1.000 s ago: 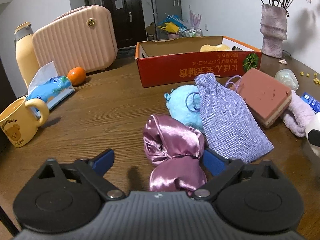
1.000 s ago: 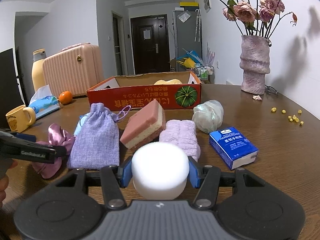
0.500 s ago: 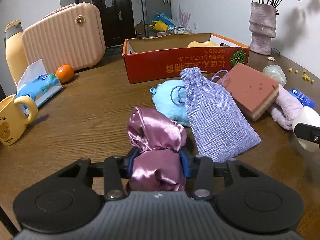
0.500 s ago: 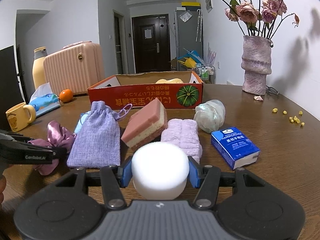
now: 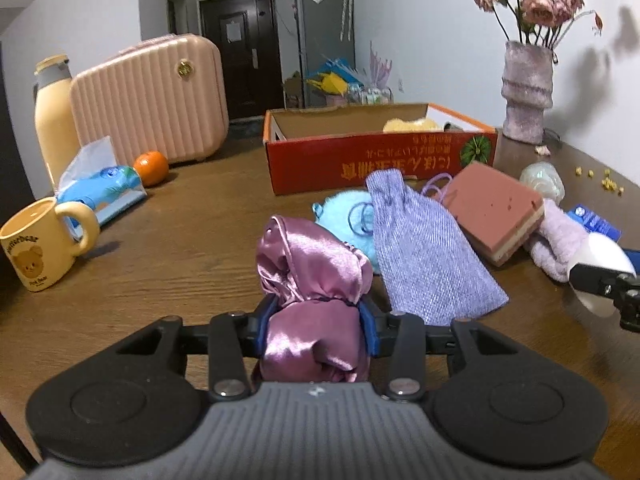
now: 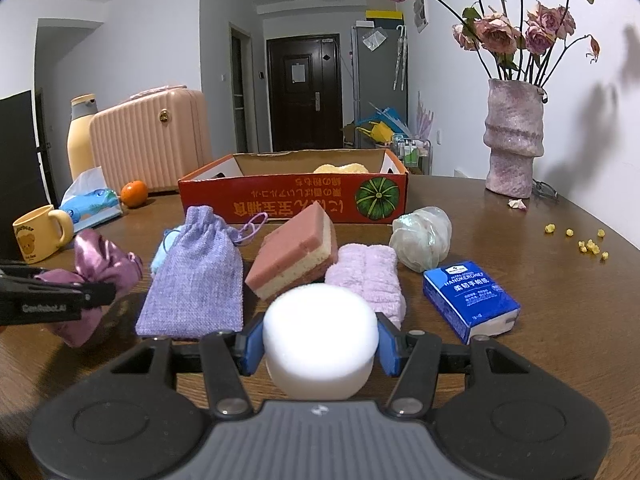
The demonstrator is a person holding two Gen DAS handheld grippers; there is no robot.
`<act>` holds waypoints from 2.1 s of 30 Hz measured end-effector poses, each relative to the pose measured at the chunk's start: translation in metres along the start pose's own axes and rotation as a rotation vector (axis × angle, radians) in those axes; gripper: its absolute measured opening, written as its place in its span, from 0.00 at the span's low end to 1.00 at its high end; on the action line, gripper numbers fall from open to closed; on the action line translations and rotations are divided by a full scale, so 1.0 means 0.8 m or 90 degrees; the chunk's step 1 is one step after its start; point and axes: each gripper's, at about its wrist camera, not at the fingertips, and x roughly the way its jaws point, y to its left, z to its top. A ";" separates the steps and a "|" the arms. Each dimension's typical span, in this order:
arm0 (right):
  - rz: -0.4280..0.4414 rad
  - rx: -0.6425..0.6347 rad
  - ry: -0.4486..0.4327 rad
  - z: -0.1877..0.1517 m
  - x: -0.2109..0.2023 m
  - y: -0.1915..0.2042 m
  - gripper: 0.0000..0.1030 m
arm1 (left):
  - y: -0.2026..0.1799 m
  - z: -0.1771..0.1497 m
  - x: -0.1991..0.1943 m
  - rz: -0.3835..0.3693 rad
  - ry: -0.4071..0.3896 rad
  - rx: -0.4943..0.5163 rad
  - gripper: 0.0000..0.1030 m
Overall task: Organize soft objects
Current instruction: 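Lift the scrunchie and round sponge with both tools toward the box, then carry the pink scrunchie with the left tool while the right tool carries the round sponge over the box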
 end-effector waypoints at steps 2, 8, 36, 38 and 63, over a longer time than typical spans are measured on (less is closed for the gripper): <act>0.000 -0.001 -0.003 0.000 -0.001 0.000 0.53 | 0.003 0.000 -0.007 0.002 -0.014 -0.010 0.41; 0.004 -0.003 -0.016 0.003 -0.005 0.002 0.53 | 0.006 0.000 -0.029 -0.001 -0.051 -0.035 0.41; -0.001 -0.058 -0.097 0.071 -0.023 0.023 0.53 | -0.020 0.057 -0.069 -0.044 -0.131 -0.032 0.41; -0.001 -0.060 -0.101 0.077 -0.021 0.024 0.53 | -0.021 0.062 -0.067 -0.045 -0.133 -0.034 0.41; 0.006 -0.041 -0.123 0.145 0.044 0.014 0.53 | -0.022 0.127 -0.010 -0.044 -0.145 -0.065 0.41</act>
